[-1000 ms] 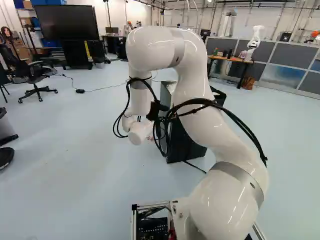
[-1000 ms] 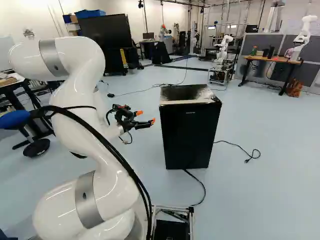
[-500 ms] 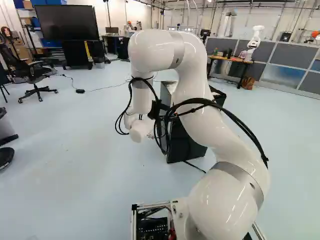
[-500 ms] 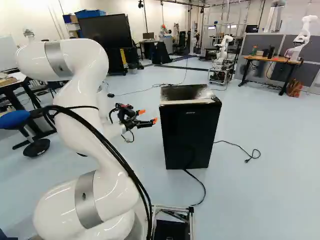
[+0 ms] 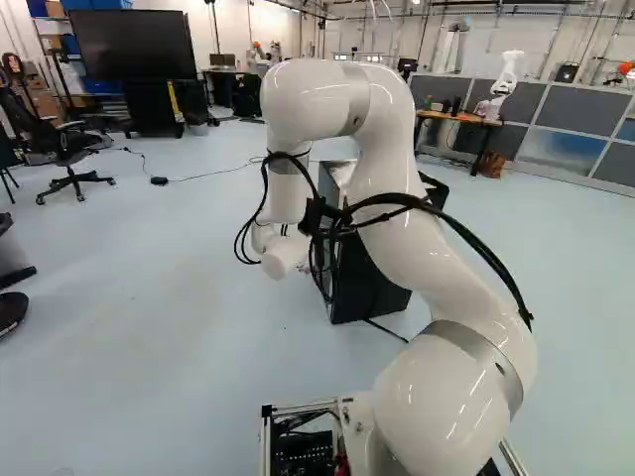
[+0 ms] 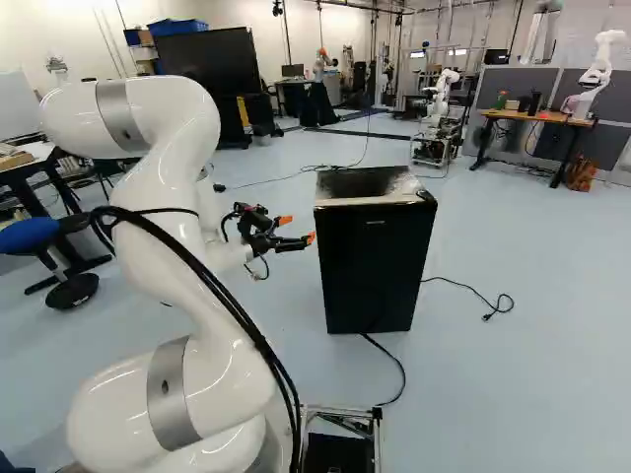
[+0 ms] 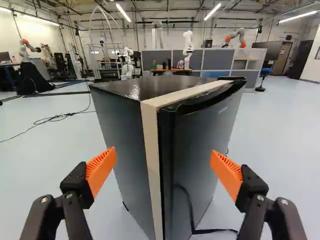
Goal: Grab a drink from the fridge
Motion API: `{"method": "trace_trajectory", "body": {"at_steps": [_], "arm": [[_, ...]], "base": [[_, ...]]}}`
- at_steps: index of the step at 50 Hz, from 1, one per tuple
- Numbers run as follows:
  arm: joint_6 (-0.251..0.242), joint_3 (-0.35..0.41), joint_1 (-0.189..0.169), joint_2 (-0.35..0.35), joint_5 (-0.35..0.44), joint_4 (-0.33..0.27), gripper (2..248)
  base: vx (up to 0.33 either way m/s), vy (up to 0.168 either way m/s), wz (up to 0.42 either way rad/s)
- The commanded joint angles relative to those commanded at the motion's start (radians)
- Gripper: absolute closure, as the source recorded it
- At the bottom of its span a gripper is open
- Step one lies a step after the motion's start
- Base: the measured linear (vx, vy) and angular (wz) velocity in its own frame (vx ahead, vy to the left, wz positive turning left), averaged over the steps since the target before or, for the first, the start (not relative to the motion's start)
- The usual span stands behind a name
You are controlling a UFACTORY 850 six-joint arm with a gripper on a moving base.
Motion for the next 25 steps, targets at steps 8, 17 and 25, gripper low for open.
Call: {"method": "trace_trajectory", "body": {"at_steps": [8,17,25], "arm": [[0.0,-0.001,-0.012,0.0,0.0,0.0,3],[0.0,-0.003,-0.025,-0.002,0.0,0.0,3],[0.0,-0.009,-0.034,-0.004,0.0,0.0,3]], "base": [[0.0,0.0,0.0],[0.0,0.0,0.0],[0.0,0.0,0.0]]}}
